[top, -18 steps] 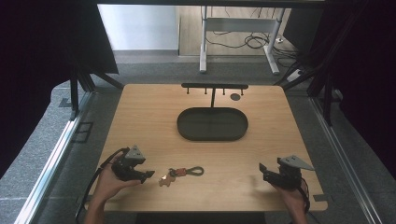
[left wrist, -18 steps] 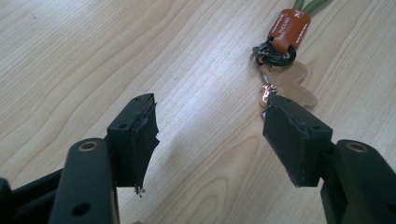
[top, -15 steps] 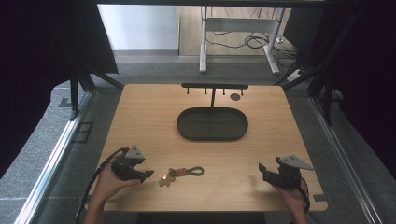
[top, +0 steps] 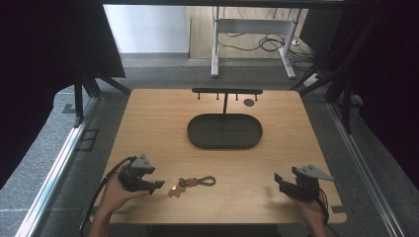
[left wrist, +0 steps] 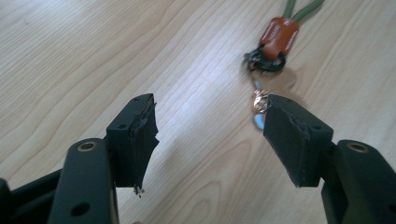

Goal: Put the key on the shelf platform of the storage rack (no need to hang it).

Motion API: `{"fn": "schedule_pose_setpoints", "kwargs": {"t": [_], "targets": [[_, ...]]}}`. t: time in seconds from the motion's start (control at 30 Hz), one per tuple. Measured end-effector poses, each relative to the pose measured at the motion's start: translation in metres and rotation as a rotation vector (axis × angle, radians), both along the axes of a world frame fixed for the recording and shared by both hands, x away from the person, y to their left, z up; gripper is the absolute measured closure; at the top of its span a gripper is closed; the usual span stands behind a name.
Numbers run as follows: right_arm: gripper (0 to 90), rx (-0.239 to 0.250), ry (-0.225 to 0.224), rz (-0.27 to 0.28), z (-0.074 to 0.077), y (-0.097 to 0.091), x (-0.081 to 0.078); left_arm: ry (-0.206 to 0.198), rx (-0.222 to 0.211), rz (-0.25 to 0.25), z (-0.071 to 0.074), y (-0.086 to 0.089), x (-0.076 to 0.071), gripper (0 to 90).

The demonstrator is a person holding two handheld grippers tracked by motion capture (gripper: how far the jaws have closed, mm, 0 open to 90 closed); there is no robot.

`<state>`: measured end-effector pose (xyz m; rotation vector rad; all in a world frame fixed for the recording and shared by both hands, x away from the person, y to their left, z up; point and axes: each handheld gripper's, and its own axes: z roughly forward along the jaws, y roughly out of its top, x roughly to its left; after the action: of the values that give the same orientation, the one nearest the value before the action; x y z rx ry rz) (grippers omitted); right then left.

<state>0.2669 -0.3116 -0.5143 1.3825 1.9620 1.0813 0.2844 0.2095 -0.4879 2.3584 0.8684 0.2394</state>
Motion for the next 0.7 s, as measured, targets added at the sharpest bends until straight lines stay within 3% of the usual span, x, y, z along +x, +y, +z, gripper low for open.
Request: {"fn": "schedule_pose_setpoints", "kwargs": {"t": [0.17,0.4,0.53,0.7], "targets": [[25.9,0.006,0.008,0.015,-0.003,-0.001,0.002,0.006,-0.010,-0.011,0.003,0.000,0.001,34.7],[27.0,0.022,0.008,0.024,-0.003,-0.005,0.003,-0.015,0.006,0.000,0.011,-0.007,0.004,34.4],[27.5,0.027,0.007,0.023,-0.002,-0.007,0.001,-0.027,-0.007,-0.013,0.020,-0.012,0.003,34.5],[27.6,0.013,0.008,0.027,-0.002,-0.007,-0.002,-0.035,0.014,-0.050,0.030,-0.021,0.004,34.5]]}}
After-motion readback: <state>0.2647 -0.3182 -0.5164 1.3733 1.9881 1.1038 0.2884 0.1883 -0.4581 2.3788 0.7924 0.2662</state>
